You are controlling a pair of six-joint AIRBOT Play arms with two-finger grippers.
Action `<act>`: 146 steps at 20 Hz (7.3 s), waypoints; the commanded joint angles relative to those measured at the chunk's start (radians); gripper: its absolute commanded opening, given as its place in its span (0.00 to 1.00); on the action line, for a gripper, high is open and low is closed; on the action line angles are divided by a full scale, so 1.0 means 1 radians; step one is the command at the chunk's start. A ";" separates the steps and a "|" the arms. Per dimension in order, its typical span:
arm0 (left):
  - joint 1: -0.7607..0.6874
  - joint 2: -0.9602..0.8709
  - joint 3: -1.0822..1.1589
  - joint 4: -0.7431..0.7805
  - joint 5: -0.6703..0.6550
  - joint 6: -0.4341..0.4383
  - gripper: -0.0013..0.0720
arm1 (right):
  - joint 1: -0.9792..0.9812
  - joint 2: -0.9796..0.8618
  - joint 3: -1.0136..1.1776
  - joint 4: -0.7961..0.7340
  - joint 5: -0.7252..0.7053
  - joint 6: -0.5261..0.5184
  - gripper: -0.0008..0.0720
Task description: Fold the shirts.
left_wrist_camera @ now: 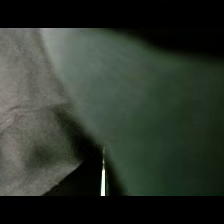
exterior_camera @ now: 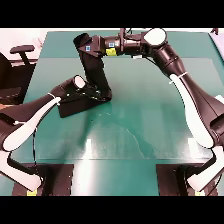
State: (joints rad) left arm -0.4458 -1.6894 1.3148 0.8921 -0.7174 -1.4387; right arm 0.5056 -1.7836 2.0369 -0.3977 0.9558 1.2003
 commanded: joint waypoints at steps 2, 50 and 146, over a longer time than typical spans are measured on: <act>-0.058 -0.012 0.026 -0.013 -0.018 0.008 0.05 | -0.055 0.040 -0.050 -0.163 0.014 0.110 0.04; 0.147 0.090 0.133 0.114 -0.265 -0.026 0.05 | -0.111 -0.009 -0.348 -0.236 -0.048 0.179 0.04; 0.369 0.488 0.132 -0.013 -0.641 0.079 0.05 | -1.785 0.476 -0.709 -1.070 0.552 0.565 0.04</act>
State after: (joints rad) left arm -0.0753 -1.2011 1.4471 0.8803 -1.3659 -1.3617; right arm -1.2755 -1.3151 1.3636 -1.2728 1.4643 1.7149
